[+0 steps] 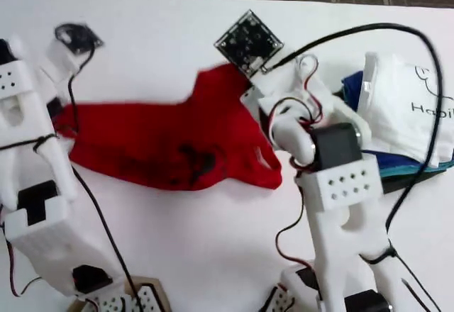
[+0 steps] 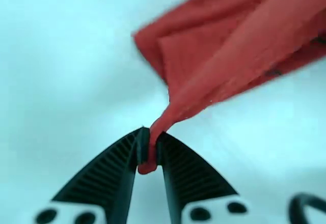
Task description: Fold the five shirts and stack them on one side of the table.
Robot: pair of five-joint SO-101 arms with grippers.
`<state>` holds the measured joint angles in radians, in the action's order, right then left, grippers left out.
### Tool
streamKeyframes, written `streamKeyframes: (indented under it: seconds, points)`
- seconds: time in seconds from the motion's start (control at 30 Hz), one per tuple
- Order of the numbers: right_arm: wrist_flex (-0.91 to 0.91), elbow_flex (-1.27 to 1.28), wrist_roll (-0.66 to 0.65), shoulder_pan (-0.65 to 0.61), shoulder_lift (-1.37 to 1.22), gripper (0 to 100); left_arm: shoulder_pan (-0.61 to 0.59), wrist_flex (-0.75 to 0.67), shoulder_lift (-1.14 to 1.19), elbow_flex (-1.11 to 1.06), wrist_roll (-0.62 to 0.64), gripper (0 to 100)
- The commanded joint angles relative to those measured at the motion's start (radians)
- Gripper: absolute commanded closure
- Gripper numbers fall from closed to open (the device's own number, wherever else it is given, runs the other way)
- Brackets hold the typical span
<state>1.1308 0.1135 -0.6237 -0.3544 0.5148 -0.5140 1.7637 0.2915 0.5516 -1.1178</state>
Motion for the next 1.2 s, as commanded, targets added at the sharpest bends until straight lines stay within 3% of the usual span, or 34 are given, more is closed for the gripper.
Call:
streamKeyframes:
  seconds: [0.0, 0.13, 0.27, 0.63, 0.9, 1.17]
  points:
    - [-0.018, -0.147, -0.081, 0.013, -0.002, 97.8, 0.031, 0.023, -0.097, 0.094, 0.023, 98]
    - [-0.012, -0.252, -0.087, 0.038, 0.007, 97.8, 0.098, 0.021, -0.281, 0.048, 0.029, 98]
    - [0.028, -0.434, -0.089, 0.073, 0.007, 97.8, 0.133, 0.015, -0.482, 0.001, 0.13, 98]
    - [0.217, -0.973, -0.092, 0.091, 0.007, 97.8, 0.107, 0.015, -0.83, -0.176, 0.172, 98]
    - [0.274, -1.151, -0.186, 0.093, 0.007, 97.8, 0.106, 0.014, -0.939, -0.143, 0.226, 98]
    - [0.358, -1.25, -0.19, 0.085, 0.007, 97.8, 0.086, -0.023, -1.003, -0.142, 0.227, 98]
